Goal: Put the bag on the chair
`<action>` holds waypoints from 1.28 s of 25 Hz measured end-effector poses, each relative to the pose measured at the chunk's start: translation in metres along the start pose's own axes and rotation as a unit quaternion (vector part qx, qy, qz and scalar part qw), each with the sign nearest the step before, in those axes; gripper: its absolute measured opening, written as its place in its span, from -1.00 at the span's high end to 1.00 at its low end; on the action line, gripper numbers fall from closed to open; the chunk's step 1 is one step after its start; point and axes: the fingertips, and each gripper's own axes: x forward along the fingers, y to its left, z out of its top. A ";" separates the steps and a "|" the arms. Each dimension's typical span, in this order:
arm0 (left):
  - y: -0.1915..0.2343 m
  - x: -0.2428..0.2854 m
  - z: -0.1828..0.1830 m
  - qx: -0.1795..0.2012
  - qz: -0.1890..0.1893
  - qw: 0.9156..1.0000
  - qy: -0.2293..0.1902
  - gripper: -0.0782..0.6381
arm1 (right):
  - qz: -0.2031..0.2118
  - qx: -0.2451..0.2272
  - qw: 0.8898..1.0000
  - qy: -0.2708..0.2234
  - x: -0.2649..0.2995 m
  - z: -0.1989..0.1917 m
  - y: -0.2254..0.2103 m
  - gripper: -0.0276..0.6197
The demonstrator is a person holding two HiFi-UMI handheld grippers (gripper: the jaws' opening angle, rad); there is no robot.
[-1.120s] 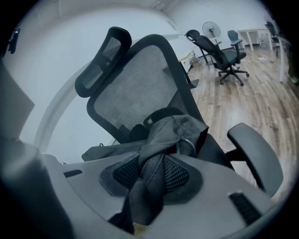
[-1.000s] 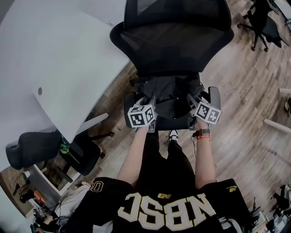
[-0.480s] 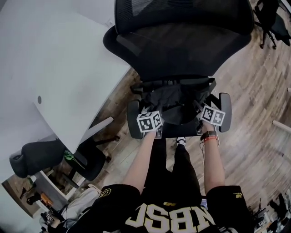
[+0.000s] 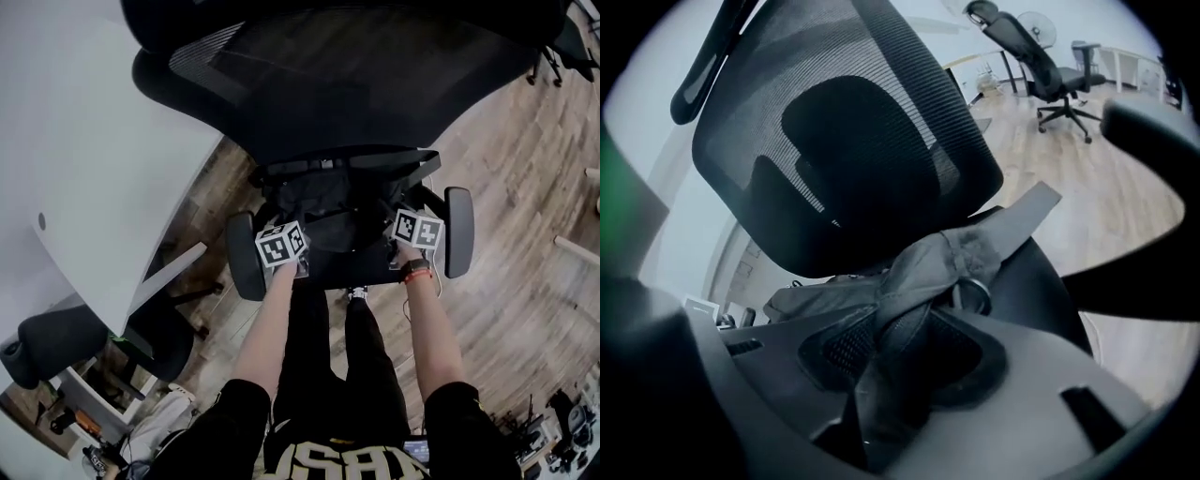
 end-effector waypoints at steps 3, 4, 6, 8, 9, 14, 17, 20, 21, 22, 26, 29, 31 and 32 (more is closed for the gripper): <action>0.013 0.017 0.002 0.023 0.004 1.000 0.002 0.56 | -0.001 0.006 1.000 -0.001 0.011 0.005 -0.017 0.42; 0.016 0.020 0.002 0.032 0.007 0.999 0.004 0.54 | -0.002 0.008 1.000 0.004 0.014 0.005 -0.022 0.39; 0.018 0.026 0.002 0.046 0.012 0.999 0.008 0.45 | -0.007 0.009 1.000 0.015 0.020 0.006 -0.029 0.33; 0.016 0.027 0.004 0.040 0.010 0.999 0.008 0.20 | -0.017 0.004 1.000 0.024 0.022 0.007 -0.034 0.23; 0.014 0.026 0.006 0.030 0.005 1.000 0.006 0.10 | -0.026 0.000 0.999 0.027 0.020 0.007 -0.037 0.14; 0.014 0.012 0.008 -0.017 0.003 1.000 0.006 -0.20 | -0.066 -0.003 0.997 0.036 0.002 0.008 -0.047 -0.18; 0.008 -0.009 -0.005 -0.010 0.008 1.000 0.025 -0.22 | -0.056 0.009 0.998 0.029 -0.017 0.000 -0.035 -0.18; -0.009 -0.034 -0.007 -0.007 0.002 1.000 0.019 -0.22 | -0.068 -0.021 0.997 0.012 -0.040 0.001 -0.017 -0.18; -0.016 -0.042 -0.005 -0.007 -0.002 1.000 0.014 -0.22 | -0.071 -0.035 0.997 0.005 -0.048 0.003 -0.011 -0.17; -0.024 -0.049 -0.002 -0.005 -0.006 1.000 0.009 -0.22 | -0.072 -0.047 0.996 -0.003 -0.056 0.006 -0.004 -0.16; -0.060 -0.078 0.024 0.021 -0.019 0.999 -0.020 -0.22 | -0.062 -0.084 0.994 -0.038 -0.091 0.027 0.025 -0.12; -0.088 -0.098 0.051 0.056 -0.034 0.997 -0.046 -0.22 | -0.045 -0.105 0.991 -0.074 -0.111 0.047 0.045 -0.07; -0.103 -0.115 0.069 0.069 -0.044 0.994 -0.066 -0.22 | -0.034 -0.117 0.987 -0.104 -0.128 0.061 0.060 0.02; -0.111 -0.124 0.077 0.075 -0.049 0.993 -0.079 -0.22 | -0.030 -0.121 0.985 -0.119 -0.138 0.068 0.067 0.05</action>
